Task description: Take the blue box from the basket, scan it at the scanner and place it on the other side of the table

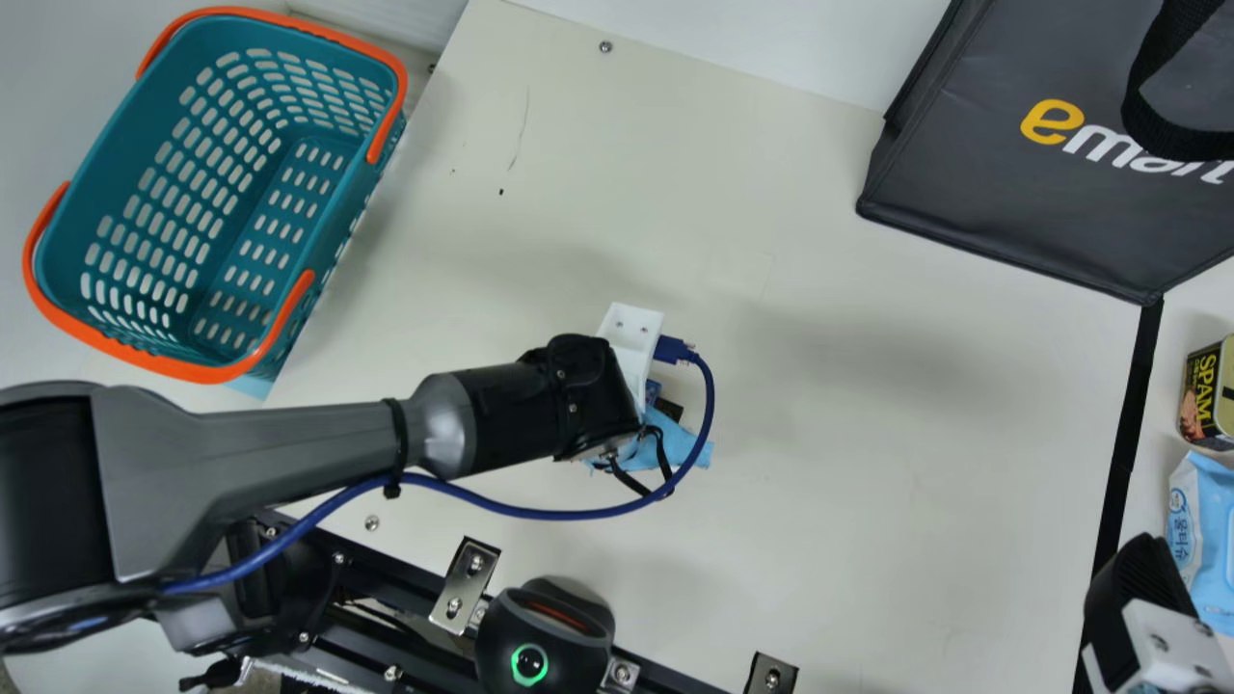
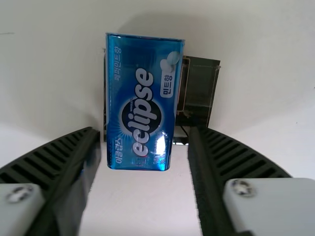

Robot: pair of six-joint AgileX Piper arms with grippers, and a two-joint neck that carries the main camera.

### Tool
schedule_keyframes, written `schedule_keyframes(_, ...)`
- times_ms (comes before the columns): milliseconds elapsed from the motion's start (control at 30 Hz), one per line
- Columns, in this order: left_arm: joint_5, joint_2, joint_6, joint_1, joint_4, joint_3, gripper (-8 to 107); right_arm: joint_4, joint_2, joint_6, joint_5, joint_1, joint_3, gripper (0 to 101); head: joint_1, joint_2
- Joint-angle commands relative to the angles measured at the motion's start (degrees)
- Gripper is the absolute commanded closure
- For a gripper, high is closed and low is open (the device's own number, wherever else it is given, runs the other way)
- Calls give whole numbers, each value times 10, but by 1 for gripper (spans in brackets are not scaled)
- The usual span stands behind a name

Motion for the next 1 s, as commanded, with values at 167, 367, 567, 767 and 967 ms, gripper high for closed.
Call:
schedule_keyframes(167, -8, -8, 6, -1, -7, 3, 13, 0, 0, 0, 0, 0, 0, 6, -17, 1)
schedule_keyframes(367, -6, -32, 12, -3, -11, 5, 9, 0, 0, 0, 0, 0, 0, 6, -17, 1)
schedule_keyframes(567, 4, -67, 23, 0, -15, 7, 9, 0, 0, 0, 0, 0, 0, 6, -17, 1)
schedule_keyframes(767, 19, -106, 44, 14, -19, 10, 9, 0, 0, 0, 0, 0, 0, 6, -17, 1)
schedule_keyframes(967, 35, -144, 74, 37, -30, 14, 9, 0, 0, 0, 0, 0, 0, 6, -17, 1)
